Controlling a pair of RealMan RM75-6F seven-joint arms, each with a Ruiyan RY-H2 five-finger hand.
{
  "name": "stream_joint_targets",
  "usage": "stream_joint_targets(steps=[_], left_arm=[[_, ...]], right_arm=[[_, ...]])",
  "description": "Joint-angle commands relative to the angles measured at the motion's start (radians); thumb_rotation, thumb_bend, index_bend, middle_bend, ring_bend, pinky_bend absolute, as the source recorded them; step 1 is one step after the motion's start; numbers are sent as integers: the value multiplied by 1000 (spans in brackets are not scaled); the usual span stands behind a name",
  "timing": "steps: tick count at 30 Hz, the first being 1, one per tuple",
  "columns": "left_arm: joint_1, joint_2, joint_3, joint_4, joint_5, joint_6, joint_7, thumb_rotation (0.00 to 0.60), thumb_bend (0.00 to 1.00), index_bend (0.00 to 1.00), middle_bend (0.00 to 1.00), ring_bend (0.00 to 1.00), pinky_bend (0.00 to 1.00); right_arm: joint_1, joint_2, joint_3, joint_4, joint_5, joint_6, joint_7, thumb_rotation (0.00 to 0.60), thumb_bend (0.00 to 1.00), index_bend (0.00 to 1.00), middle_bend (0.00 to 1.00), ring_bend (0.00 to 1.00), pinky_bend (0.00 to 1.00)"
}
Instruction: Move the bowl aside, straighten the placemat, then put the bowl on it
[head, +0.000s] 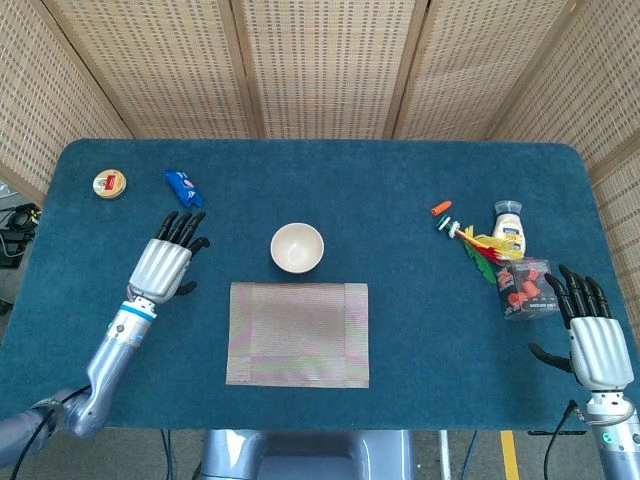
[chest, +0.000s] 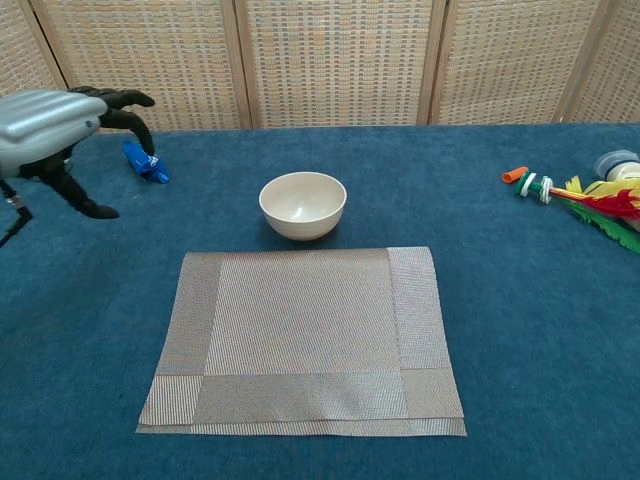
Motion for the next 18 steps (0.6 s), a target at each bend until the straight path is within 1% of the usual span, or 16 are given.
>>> stream_joint_targets(steps=[1,3,5,10,18], left_arm=[[-72,-61,-35,59,-49,-60,27,600,176,317,0,0,0],[-118,-94,-45,91,-71,-96,38,600,229,320,0,0,0],[-149,-121,-52,117,-92,-122,45,600,241,323,0,0,0],[-218,-193,-54,183,-144,-180,55,600,242,334,0,0,0],[-296,-295,-46,309,-161,-191,66,600,242,366,0,0,0]], right_arm=[[2,-1,3,8,7,-7,10,600,90,118,0,0,0],[3,0,6,13,11,-9,20,600,90,122,0,0,0],[3,0,8,17,14,-9,27,600,90,124,0,0,0],[3,0,16,30,27,-9,51,600,90,125,0,0,0],[3,-1,25,48,47,-20,92,600,90,129,0,0,0]])
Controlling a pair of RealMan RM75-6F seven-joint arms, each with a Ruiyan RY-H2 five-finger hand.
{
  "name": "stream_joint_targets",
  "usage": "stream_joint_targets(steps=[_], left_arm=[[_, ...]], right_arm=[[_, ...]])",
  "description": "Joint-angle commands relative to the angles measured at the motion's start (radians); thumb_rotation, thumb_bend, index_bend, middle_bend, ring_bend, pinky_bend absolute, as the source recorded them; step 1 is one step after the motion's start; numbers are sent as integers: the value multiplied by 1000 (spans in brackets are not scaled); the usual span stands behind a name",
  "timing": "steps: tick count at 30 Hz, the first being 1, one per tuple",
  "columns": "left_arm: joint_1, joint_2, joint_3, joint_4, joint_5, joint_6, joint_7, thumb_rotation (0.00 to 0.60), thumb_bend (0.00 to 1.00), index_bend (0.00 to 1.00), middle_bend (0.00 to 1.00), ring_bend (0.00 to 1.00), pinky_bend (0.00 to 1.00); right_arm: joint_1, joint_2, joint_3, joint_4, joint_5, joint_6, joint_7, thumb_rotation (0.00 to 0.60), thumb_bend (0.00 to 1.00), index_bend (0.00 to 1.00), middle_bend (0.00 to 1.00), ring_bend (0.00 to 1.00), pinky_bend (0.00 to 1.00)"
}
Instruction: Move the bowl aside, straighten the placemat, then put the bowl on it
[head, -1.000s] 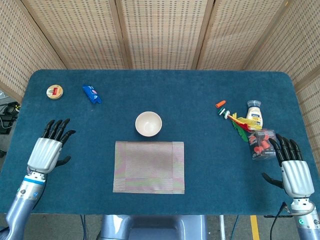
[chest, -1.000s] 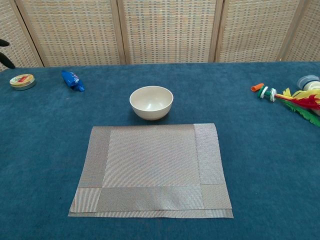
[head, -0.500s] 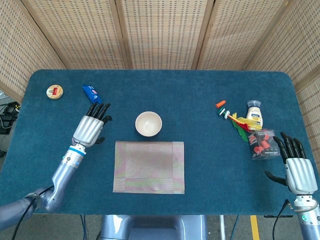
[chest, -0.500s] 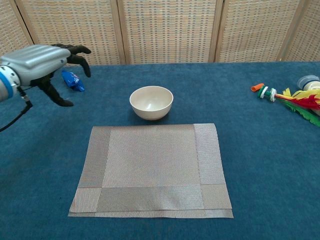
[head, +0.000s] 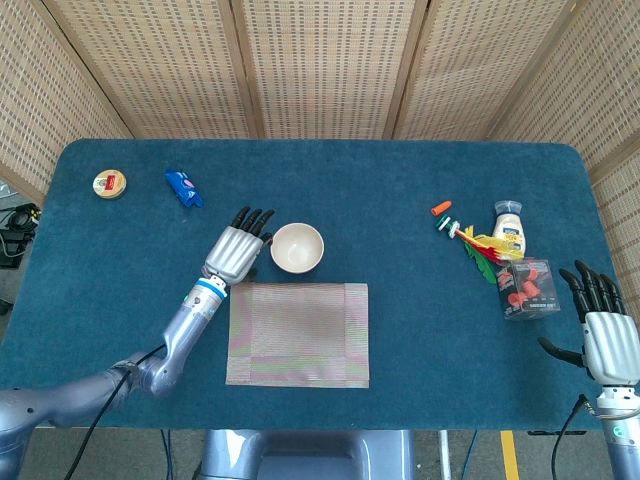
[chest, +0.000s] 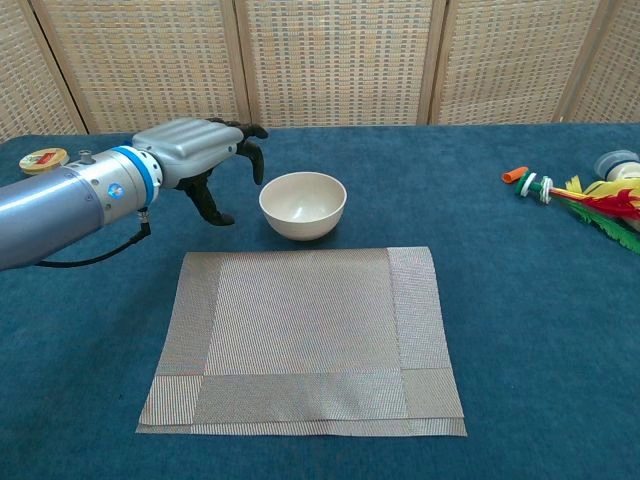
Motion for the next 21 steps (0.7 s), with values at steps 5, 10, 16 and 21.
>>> stream_joint_targets(steps=[5,10,16,21], left_arm=[[-80,-96,7,130,5,-15,-9,600,242,397,0,0,0],[-114,-137,13,189,7,-29,-13,600,242,440,0,0,0],[-150,-183,18,261,-4,-59,-18,600,242,479,0,0,0],[-169,-220,26,321,0,-63,-30,600,278,599,0,0,0]], right_arm=[[1,1,7,10,9,-4,25,600,90,133,0,0,0],[-3,5,13,16,14,2,42,600,90,134,0,0,0],[-6,9,19,18,18,8,62,600,90,142,0,0,0],[-8,9,22,22,17,14,75,600,90,154,0,0,0]])
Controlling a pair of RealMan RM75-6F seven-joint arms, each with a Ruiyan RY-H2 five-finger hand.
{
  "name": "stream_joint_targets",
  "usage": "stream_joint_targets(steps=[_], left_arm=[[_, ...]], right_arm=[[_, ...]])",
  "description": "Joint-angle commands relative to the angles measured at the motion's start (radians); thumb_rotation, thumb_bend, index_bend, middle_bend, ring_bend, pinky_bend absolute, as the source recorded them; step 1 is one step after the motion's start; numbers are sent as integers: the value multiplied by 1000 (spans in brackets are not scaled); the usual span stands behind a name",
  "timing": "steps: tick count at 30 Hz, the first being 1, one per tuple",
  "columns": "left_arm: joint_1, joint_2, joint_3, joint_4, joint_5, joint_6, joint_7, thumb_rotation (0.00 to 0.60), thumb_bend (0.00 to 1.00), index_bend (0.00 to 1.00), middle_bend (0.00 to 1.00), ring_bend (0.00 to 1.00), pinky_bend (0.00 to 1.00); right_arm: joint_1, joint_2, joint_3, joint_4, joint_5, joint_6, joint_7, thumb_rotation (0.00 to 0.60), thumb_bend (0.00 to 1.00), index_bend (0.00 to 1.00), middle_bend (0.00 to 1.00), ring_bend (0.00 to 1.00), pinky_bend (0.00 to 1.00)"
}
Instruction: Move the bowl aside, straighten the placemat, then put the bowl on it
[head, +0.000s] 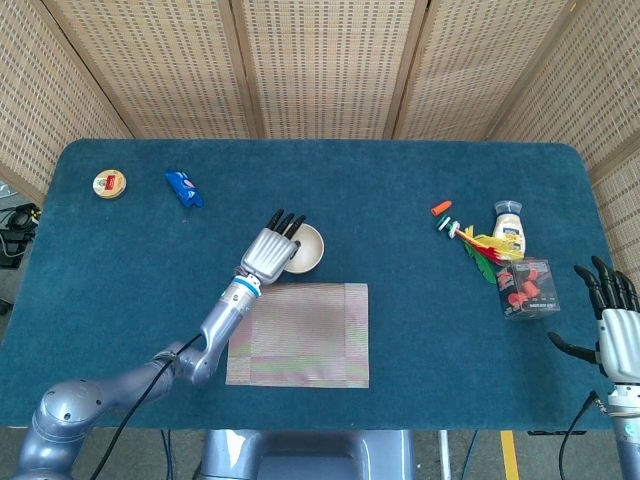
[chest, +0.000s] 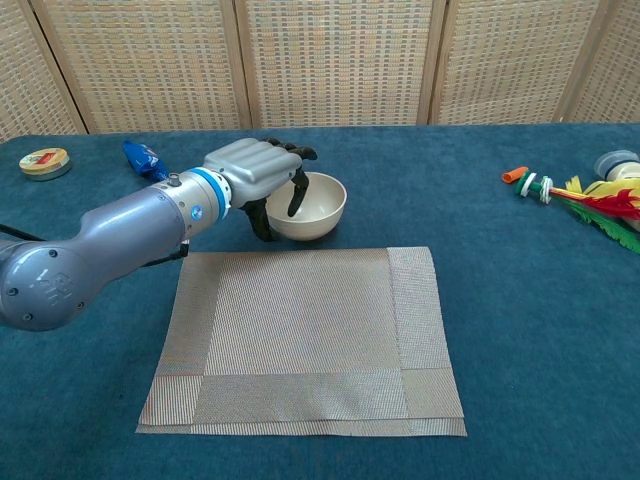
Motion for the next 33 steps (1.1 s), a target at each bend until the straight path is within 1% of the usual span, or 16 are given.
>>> stream_joint_targets(steps=[1,4,6,12,17,22,28,30,33], left_arm=[[-11,-21,10,29,6,0,-13,600,295,618,0,0,0],[-7,-25,17,35,11,7,-27,600,376,678,0,0,0],[-1,-23,22,32,18,21,-35,600,434,699,0,0,0],[22,6,35,12,35,62,-46,600,479,738,0,0,0],[53,43,46,-15,30,79,-46,600,495,747,0,0,0],[87,91,62,-67,40,111,-52,600,496,749,0,0,0],[147,195,100,-157,72,160,-69,600,496,749,0,0,0],[183,259,124,-199,82,176,-75,600,496,748,0,0,0],[243,363,167,-223,93,192,-92,600,495,746,0,0,0]], right_arm=[[-1,1,-1,1,-3,2,5,600,90,157,0,0,0],[-3,2,-1,-2,-6,5,10,600,90,160,0,0,0],[-4,3,0,-4,-9,12,11,600,89,160,0,0,0],[-8,4,-1,-11,-20,25,13,600,90,160,0,0,0],[-9,7,-5,-20,-33,32,13,600,89,161,0,0,0],[-11,9,-8,-26,-42,40,7,600,89,162,0,0,0],[-12,12,-12,-36,-46,40,-4,600,89,165,0,0,0],[-12,12,-14,-42,-52,43,-14,600,89,166,0,0,0],[-12,8,-21,-50,-68,48,-35,600,89,166,0,0,0]])
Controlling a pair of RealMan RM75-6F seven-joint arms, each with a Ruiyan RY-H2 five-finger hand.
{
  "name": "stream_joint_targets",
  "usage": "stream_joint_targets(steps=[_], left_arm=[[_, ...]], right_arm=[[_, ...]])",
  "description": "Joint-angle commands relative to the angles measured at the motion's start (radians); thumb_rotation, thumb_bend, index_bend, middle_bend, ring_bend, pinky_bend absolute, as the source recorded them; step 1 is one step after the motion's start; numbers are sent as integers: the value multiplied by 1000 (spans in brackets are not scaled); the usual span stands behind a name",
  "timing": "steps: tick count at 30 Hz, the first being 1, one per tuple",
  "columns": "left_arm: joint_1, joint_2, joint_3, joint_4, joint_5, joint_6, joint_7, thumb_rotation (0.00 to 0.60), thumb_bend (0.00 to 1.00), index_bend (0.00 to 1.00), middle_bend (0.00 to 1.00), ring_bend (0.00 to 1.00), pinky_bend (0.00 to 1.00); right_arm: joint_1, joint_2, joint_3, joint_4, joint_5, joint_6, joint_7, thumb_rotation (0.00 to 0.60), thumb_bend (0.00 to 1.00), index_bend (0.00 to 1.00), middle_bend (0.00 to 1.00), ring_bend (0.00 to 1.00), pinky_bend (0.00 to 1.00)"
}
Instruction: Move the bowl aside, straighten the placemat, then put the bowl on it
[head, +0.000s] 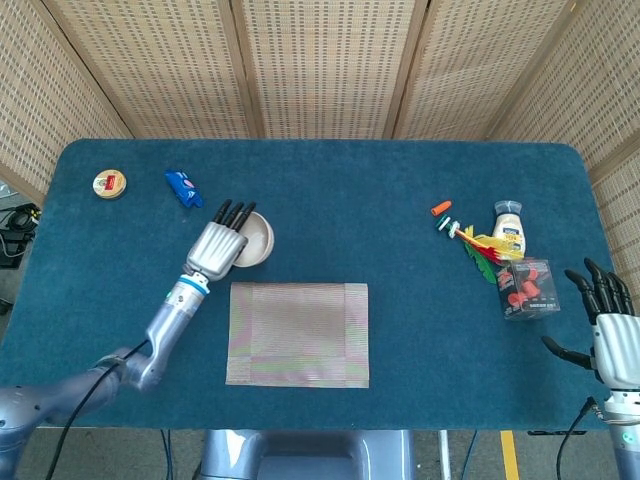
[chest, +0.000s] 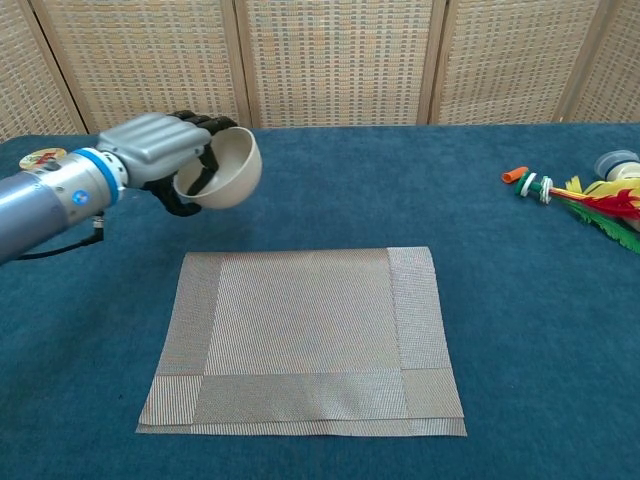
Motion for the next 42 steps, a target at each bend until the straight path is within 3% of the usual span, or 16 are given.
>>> stream_joint_targets(steps=[1,6,13,24,31,36,42], left_arm=[[87,139,65,-46,25,31,-31,600,495,747,0,0,0],[151,205,113,-34,51,53,-89,600,495,743,0,0,0],[254,196,169,74,47,47,-204,600,494,741,0,0,0],[290,153,185,203,62,6,-280,600,489,712,0,0,0],[285,145,186,208,76,-32,-300,600,462,580,0,0,0],[288,156,174,197,72,-35,-296,600,413,351,0,0,0],[306,216,147,133,78,28,-333,600,407,253,0,0,0]], right_arm=[[0,-3,-7,-10,-14,5,-19,600,89,166,0,0,0],[0,-5,-13,-24,-32,16,-40,600,89,166,0,0,0],[-3,-8,-25,-42,-57,28,-69,600,89,166,0,0,0],[-1,-10,-28,-43,-59,26,-77,600,89,166,0,0,0],[-3,-15,-23,-34,-66,43,-63,600,88,166,0,0,0],[-4,-16,-23,-31,-66,46,-59,600,88,166,0,0,0],[-5,-15,-22,-30,-67,51,-56,600,88,166,0,0,0]])
